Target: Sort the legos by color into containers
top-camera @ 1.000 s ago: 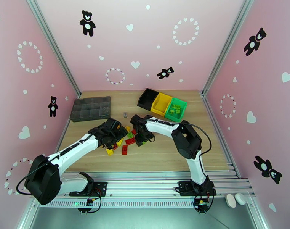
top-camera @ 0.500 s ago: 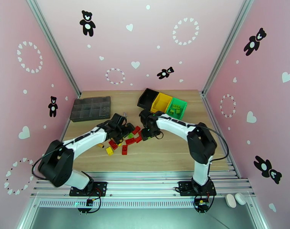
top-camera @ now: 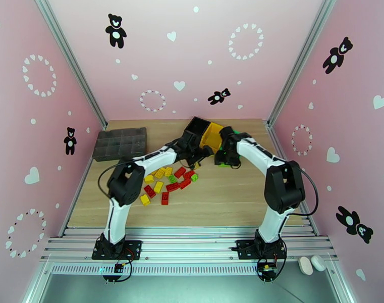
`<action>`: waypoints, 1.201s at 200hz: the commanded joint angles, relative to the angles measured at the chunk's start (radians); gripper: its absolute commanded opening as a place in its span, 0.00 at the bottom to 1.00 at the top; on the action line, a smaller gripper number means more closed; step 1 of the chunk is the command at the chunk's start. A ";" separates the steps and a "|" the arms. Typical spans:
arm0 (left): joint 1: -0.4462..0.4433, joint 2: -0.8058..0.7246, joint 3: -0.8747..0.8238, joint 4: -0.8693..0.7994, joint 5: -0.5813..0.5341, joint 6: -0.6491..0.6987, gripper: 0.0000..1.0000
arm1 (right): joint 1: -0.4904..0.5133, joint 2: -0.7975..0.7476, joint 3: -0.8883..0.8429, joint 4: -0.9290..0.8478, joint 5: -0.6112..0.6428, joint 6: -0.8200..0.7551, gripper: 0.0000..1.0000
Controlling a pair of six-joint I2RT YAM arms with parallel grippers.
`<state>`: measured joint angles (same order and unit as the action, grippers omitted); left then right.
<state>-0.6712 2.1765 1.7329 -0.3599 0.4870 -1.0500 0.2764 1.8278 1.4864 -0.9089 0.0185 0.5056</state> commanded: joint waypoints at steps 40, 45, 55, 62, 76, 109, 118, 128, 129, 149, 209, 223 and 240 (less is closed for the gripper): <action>-0.007 0.190 0.453 -0.175 0.108 0.025 0.95 | -0.098 0.177 0.325 -0.093 0.076 -0.004 0.54; -0.006 0.193 0.463 -0.180 0.108 0.026 0.95 | -0.100 0.197 0.354 -0.103 0.078 -0.005 0.55; -0.005 0.187 0.464 -0.185 0.104 0.028 0.95 | -0.104 0.235 0.416 -0.128 0.087 -0.009 0.58; -0.002 0.178 0.450 -0.187 0.098 0.031 0.95 | -0.105 0.261 0.453 -0.145 0.093 -0.012 0.62; 0.001 0.142 0.399 -0.182 0.082 0.039 0.95 | -0.105 0.293 0.510 -0.170 0.101 -0.016 0.70; 0.022 0.012 0.206 -0.142 0.029 0.060 0.95 | -0.106 0.294 0.535 -0.177 0.098 -0.027 0.82; 0.028 -0.026 0.142 -0.127 0.013 0.063 0.95 | -0.105 0.284 0.528 -0.176 0.099 -0.029 0.82; 0.035 -0.074 0.073 -0.110 -0.005 0.067 0.95 | -0.105 0.269 0.508 -0.169 0.093 -0.033 0.82; 0.036 -0.079 0.066 -0.108 -0.008 0.067 0.95 | -0.106 0.267 0.505 -0.168 0.091 -0.033 0.82; 0.052 -0.171 -0.065 -0.090 -0.064 0.068 0.95 | -0.097 0.218 0.444 -0.132 0.058 -0.045 0.80; 0.108 -0.367 -0.296 -0.164 -0.276 0.051 0.95 | 0.027 0.130 0.289 -0.068 -0.069 -0.104 0.70; 0.117 -0.402 -0.336 -0.175 -0.303 0.045 0.95 | 0.069 0.130 0.258 -0.057 -0.096 -0.105 0.71; 0.126 -0.447 -0.388 -0.178 -0.327 0.040 0.95 | 0.126 0.127 0.219 -0.033 -0.128 -0.117 0.72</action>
<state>-0.5587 1.7981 1.4120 -0.4965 0.2455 -1.0035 0.3401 1.9881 1.7580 -0.9691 -0.0368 0.4171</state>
